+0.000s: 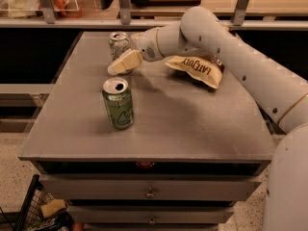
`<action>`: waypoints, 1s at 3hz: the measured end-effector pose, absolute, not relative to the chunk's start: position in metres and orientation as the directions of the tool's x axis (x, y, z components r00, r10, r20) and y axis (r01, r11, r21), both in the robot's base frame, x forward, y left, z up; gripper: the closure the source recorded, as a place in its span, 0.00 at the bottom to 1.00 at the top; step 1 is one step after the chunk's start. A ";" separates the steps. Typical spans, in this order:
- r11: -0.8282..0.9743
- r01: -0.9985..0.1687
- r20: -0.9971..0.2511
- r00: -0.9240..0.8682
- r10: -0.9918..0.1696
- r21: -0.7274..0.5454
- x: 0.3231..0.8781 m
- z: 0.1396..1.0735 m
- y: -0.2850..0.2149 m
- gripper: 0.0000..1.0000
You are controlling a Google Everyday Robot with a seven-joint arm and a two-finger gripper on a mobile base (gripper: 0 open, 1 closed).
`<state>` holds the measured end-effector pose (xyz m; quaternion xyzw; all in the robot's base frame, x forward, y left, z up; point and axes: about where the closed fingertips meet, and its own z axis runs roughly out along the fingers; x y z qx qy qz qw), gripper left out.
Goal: Pick 7up can
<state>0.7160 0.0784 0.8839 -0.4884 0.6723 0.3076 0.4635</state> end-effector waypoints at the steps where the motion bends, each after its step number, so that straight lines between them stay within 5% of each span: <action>1: 0.346 -0.938 -0.931 -0.099 -0.350 -0.031 0.717 0.883 0.086 0.18; 3: 0.372 -0.928 -0.934 -0.101 -0.343 -0.036 0.717 0.885 0.086 0.63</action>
Offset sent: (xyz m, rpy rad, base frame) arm 0.0015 0.0071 -0.0020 0.0386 0.0019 -0.0501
